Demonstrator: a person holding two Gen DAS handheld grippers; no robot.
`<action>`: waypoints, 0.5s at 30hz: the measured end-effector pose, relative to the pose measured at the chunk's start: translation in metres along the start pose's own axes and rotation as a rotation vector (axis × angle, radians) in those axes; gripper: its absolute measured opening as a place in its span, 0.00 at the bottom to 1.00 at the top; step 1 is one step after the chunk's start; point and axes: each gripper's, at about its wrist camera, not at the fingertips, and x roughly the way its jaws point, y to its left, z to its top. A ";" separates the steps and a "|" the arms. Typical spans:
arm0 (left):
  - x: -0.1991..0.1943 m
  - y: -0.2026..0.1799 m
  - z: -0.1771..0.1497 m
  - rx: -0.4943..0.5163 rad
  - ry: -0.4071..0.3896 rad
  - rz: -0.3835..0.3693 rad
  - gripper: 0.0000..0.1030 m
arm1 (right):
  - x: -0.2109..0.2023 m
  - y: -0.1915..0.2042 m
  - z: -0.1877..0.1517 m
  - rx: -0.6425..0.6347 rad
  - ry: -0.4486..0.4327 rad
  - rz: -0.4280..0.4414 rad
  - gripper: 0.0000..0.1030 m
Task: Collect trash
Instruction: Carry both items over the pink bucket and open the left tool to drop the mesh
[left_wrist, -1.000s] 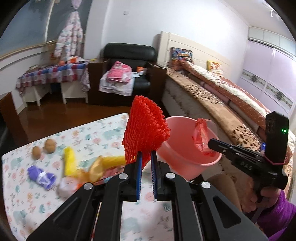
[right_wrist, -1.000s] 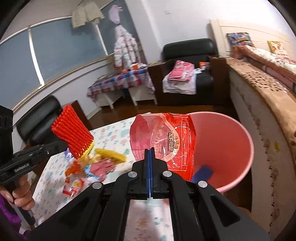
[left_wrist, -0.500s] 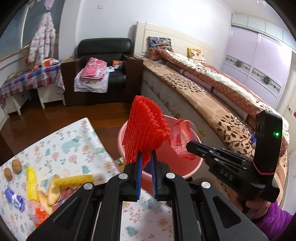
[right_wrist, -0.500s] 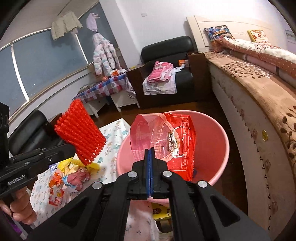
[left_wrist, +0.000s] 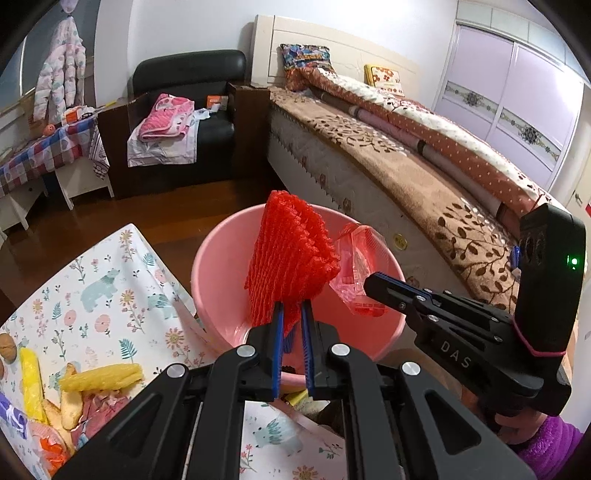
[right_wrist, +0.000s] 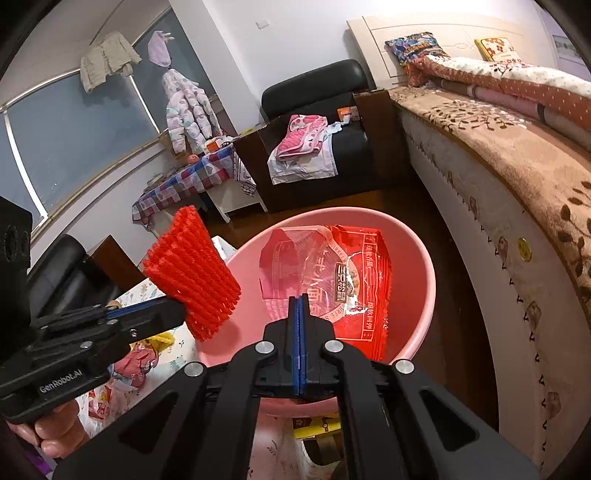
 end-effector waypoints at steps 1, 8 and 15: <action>0.002 0.000 0.000 0.001 0.003 0.001 0.08 | 0.001 -0.001 0.000 0.002 0.002 0.000 0.01; 0.014 0.001 0.003 0.004 0.024 0.005 0.08 | 0.007 -0.004 -0.002 0.010 0.016 0.004 0.01; 0.023 -0.002 0.003 0.004 0.041 0.006 0.08 | 0.011 -0.005 -0.004 0.018 0.027 0.002 0.01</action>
